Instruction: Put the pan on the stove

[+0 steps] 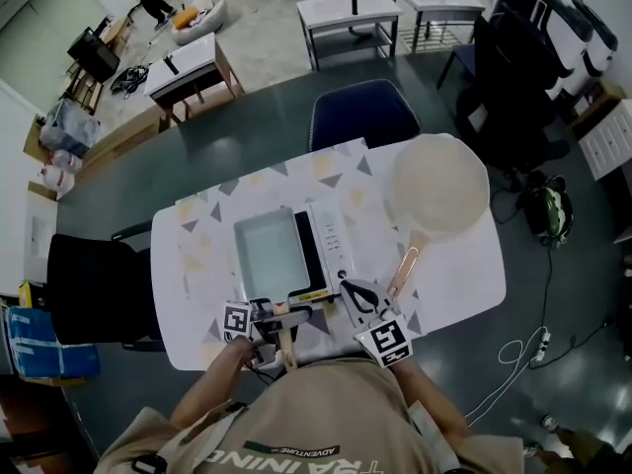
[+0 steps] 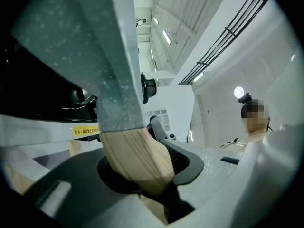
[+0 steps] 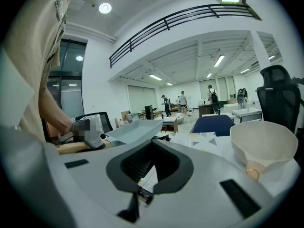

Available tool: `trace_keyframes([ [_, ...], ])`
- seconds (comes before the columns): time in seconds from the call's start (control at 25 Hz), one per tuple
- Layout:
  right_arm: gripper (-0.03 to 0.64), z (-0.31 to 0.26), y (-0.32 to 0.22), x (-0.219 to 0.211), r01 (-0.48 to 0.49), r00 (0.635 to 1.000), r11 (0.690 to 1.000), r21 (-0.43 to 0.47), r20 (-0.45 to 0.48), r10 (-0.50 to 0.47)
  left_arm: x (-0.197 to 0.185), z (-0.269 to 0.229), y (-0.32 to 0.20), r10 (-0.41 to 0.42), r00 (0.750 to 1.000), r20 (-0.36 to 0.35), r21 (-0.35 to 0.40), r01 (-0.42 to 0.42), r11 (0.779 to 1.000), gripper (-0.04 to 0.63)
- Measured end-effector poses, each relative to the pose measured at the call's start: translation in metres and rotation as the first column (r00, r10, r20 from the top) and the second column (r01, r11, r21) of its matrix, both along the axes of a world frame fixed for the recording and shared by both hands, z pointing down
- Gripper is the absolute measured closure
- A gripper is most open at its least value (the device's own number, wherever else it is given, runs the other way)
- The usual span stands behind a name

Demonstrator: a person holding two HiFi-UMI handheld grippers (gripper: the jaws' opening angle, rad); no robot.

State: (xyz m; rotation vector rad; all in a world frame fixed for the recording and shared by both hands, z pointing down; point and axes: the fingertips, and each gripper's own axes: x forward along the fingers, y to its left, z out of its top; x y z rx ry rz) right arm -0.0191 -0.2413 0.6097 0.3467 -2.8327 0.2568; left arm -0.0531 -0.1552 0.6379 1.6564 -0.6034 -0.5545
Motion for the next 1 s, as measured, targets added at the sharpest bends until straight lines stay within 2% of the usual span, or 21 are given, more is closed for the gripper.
trace_keyframes([
  [0.56,0.618,0.014,0.004,-0.006,0.006,0.999,1.000,0.015,-0.038,-0.005,-0.009,0.019,-0.011,-0.030,0.999,-0.028,-0.012,0.029,0.999,0.477],
  [1.0,0.618,0.011,0.002,-0.004,-0.003,0.999,1.000,0.026,-0.041,0.004,-0.011,0.037,-0.005,-0.020,1.000,0.011,-0.064,0.021,0.998,0.477],
])
